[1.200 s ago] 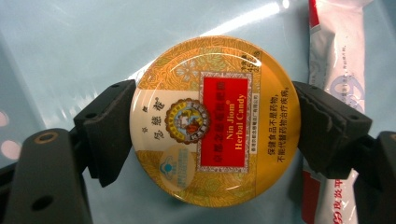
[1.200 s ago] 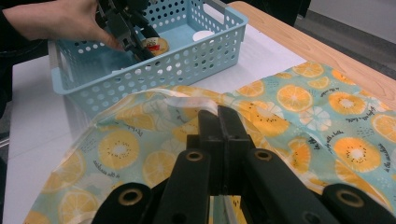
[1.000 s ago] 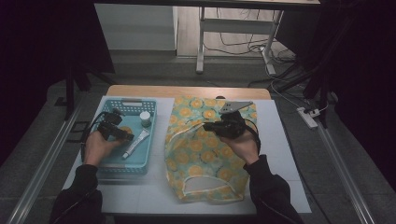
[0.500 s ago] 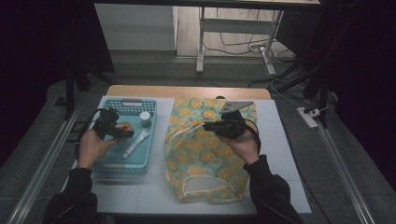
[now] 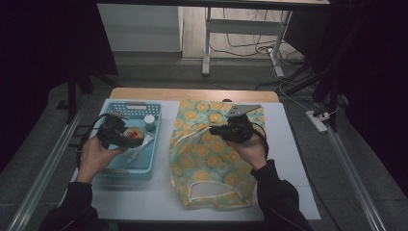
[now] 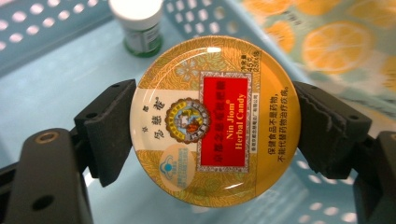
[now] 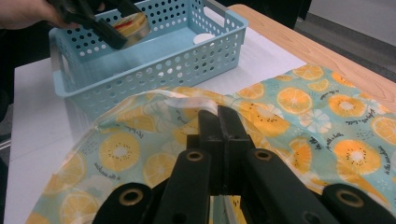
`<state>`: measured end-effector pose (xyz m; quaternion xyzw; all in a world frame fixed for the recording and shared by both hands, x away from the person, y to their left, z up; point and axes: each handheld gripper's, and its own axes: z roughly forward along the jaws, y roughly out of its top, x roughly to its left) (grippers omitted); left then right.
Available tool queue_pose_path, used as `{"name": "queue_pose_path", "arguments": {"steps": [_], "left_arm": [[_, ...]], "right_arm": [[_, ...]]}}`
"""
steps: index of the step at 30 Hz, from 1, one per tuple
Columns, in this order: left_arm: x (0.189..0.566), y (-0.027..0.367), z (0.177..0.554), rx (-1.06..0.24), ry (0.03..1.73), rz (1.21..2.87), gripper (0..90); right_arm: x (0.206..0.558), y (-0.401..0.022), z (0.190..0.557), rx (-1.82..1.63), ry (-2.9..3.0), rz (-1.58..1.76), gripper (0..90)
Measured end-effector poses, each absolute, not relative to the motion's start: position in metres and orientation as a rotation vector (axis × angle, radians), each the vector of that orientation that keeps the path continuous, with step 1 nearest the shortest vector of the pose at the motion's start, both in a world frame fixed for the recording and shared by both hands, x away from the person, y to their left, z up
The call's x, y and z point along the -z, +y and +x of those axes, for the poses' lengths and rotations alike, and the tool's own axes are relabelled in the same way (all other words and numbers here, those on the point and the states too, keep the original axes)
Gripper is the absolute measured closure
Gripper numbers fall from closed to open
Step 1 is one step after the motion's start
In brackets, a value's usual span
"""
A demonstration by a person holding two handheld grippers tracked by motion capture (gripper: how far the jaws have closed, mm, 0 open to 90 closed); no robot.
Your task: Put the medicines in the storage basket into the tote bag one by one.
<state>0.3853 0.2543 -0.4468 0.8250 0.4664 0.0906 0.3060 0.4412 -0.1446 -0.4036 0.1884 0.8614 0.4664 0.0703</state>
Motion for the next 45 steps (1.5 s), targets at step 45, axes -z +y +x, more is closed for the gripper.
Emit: {"name": "queue_pose_path", "arguments": {"steps": [45], "left_arm": [[0.43,0.119,0.342,-0.064,0.758,2.274,20.7]], "right_arm": [[0.408,-0.146,0.446,-1.42,2.568,0.593,90.0]]}}
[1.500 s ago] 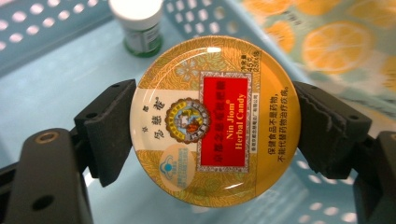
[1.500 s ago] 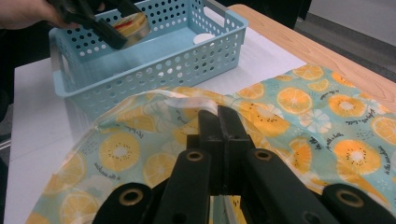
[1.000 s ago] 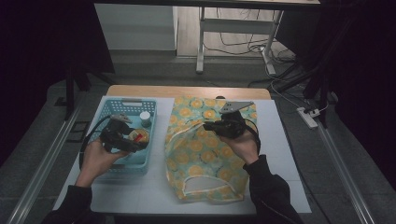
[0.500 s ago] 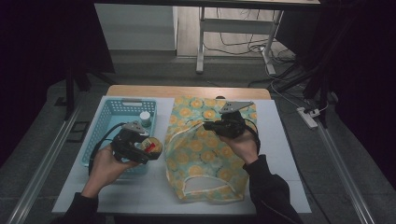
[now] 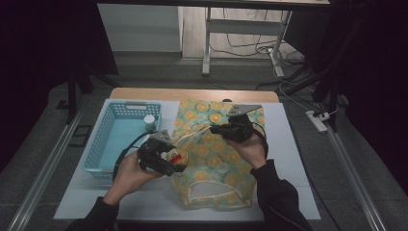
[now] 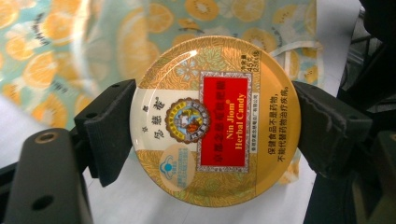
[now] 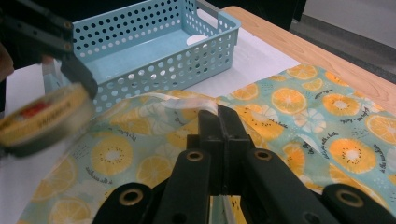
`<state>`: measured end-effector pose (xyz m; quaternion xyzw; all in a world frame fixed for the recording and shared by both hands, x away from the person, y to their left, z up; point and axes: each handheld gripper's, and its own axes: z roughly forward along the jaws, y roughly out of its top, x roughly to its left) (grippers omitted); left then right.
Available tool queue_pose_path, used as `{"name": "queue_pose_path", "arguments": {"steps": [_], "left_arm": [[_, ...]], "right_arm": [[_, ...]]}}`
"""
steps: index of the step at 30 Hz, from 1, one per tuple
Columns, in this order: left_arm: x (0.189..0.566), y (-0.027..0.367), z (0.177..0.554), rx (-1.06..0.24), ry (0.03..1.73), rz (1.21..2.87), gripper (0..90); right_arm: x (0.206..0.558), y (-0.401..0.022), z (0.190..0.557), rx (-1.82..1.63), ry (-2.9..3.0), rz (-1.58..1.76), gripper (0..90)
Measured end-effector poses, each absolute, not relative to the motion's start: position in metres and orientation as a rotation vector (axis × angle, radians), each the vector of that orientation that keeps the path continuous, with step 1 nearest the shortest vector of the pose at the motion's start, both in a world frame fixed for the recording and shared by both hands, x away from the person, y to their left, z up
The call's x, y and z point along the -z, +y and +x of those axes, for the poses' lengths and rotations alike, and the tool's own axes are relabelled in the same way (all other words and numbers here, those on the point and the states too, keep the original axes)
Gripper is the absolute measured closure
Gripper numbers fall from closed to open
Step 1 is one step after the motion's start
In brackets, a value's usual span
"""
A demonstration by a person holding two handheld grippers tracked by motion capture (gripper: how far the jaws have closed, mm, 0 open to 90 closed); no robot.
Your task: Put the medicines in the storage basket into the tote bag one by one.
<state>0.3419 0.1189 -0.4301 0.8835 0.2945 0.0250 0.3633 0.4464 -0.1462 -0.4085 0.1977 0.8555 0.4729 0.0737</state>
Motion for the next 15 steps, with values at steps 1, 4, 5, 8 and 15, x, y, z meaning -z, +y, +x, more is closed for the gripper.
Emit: {"name": "queue_pose_path", "arguments": {"steps": [1,4,5,8,15], "left_arm": [[0.431,0.115,0.342,-0.059,0.75,2.276,20.7],[0.433,0.103,0.345,-0.051,0.728,2.288,20.7],[0.435,0.1,0.346,-0.048,0.722,2.29,20.7],[0.439,0.089,0.35,-0.038,0.714,2.294,20.7],[0.451,0.065,0.361,-0.033,0.695,2.315,20.7]], "right_arm": [[0.409,-0.146,0.447,-1.421,2.567,0.593,90.0],[0.409,-0.146,0.447,-1.422,2.567,0.592,90.0],[0.409,-0.146,0.447,-1.422,2.566,0.59,90.0],[0.408,-0.146,0.446,-1.422,2.566,0.589,90.0],[0.407,-0.146,0.446,-1.428,2.558,0.588,90.0]]}}
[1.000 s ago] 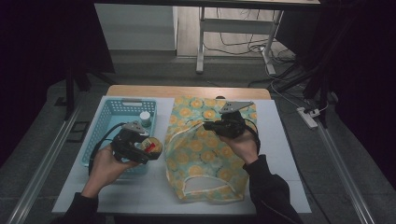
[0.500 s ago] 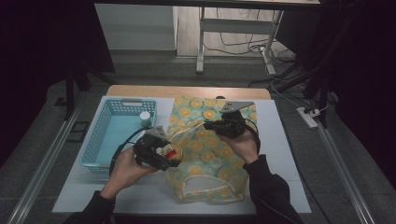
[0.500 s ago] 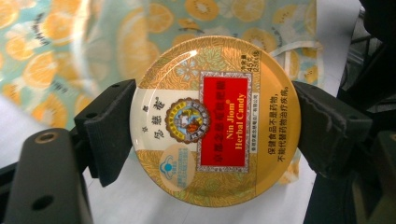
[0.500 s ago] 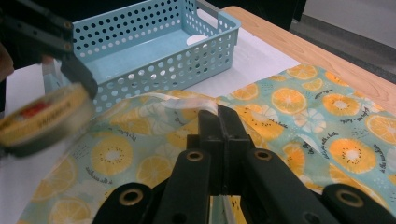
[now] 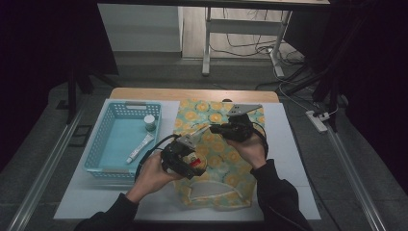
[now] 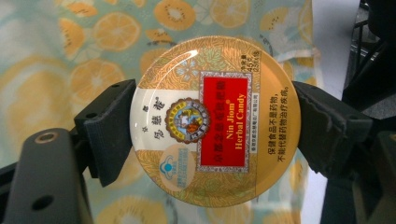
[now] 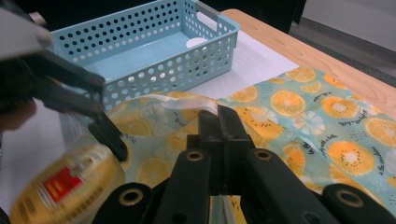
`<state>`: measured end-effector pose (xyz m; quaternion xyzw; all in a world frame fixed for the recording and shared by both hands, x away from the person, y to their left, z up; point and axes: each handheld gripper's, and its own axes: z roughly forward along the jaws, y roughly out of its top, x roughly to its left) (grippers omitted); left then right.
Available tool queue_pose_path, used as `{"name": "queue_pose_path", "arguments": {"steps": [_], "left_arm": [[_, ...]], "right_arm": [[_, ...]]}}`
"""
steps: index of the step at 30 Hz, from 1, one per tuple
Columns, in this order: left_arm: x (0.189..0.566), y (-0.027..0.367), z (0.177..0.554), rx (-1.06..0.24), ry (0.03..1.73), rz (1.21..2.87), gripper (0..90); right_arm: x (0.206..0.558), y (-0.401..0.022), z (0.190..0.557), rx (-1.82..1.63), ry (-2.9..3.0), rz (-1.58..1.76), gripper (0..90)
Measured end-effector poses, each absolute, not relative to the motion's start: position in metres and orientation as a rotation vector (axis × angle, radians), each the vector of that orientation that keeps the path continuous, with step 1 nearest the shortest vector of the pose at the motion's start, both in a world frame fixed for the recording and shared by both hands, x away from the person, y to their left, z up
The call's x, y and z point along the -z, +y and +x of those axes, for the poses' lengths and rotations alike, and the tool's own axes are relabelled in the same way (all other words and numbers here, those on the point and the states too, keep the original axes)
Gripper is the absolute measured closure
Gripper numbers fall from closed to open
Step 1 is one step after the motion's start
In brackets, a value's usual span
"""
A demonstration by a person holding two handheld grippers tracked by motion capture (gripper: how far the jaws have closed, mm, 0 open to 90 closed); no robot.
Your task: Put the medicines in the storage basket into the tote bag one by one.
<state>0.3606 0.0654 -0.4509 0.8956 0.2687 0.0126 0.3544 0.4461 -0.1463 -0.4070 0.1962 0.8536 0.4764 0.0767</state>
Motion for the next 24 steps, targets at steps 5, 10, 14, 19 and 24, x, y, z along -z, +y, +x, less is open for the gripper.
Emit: {"name": "queue_pose_path", "arguments": {"steps": [5,10,14,19,24], "left_arm": [[0.459,0.053,0.37,-0.039,0.692,2.324,20.7],[0.466,0.044,0.379,-0.06,0.691,2.325,20.7],[0.473,0.04,0.387,-0.07,0.691,2.318,20.7],[0.481,0.035,0.396,-0.095,0.694,2.323,20.7],[0.489,0.032,0.405,-0.116,0.706,2.317,20.7]], "right_arm": [[0.407,-0.146,0.445,-1.432,2.555,0.585,90.0],[0.407,-0.146,0.446,-1.436,2.552,0.59,90.0],[0.407,-0.146,0.446,-1.431,2.551,0.589,90.0],[0.408,-0.146,0.447,-1.423,2.552,0.592,90.0],[0.411,-0.146,0.449,-1.413,2.554,0.596,90.0]]}}
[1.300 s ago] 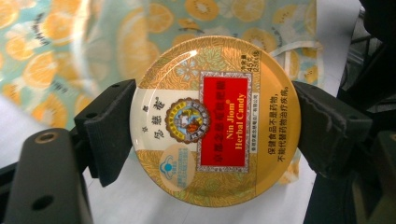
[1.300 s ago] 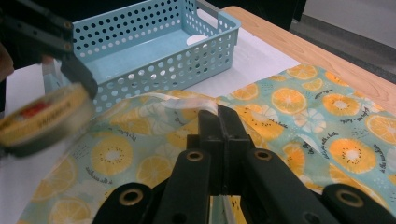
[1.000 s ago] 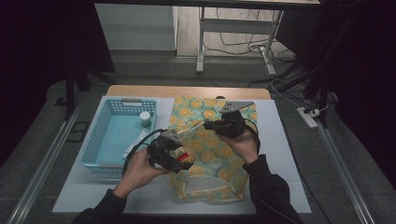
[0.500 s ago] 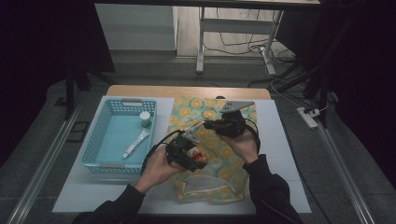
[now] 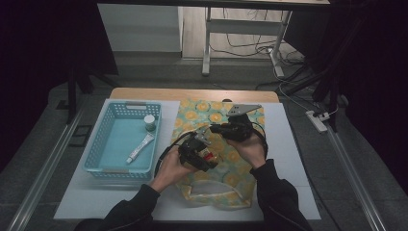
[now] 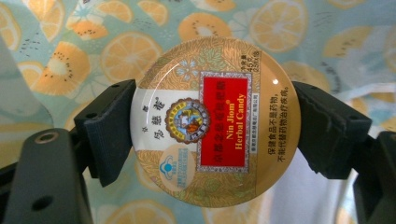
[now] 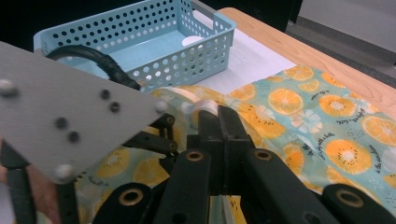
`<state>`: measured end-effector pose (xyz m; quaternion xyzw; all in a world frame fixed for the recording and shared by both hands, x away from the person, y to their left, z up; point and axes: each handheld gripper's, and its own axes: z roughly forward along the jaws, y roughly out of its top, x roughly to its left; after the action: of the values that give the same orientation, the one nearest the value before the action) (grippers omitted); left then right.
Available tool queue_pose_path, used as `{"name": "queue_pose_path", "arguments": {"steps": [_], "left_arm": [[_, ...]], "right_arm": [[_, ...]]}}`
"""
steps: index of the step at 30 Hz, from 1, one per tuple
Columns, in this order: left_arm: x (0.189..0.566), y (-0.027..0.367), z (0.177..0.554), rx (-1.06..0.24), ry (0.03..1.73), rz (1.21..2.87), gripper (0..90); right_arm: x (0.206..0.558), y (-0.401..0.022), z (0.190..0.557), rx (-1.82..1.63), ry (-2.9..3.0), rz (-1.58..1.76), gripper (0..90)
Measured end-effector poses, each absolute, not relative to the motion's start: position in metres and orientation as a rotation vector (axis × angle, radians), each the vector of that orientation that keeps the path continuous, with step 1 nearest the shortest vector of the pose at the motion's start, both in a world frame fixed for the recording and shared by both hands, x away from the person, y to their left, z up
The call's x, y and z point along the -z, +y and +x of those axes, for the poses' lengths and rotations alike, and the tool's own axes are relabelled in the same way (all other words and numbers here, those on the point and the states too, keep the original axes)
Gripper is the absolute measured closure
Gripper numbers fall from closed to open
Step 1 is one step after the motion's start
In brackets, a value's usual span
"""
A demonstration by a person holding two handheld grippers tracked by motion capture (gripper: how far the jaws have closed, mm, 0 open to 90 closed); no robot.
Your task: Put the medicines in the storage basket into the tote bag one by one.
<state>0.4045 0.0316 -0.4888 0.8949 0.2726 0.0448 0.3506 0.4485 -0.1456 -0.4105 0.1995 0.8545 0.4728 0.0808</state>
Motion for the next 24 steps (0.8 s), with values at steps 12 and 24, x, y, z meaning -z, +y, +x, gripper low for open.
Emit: {"name": "queue_pose_path", "arguments": {"steps": [12,24], "left_arm": [[0.505,0.024,0.421,-0.147,0.746,2.311,20.6],[0.521,0.019,0.433,-0.158,0.77,2.322,20.5]], "right_arm": [[0.418,-0.145,0.453,-1.38,2.563,0.607,90.0],[0.429,-0.146,0.46,-1.339,2.573,0.636,90.0]]}}
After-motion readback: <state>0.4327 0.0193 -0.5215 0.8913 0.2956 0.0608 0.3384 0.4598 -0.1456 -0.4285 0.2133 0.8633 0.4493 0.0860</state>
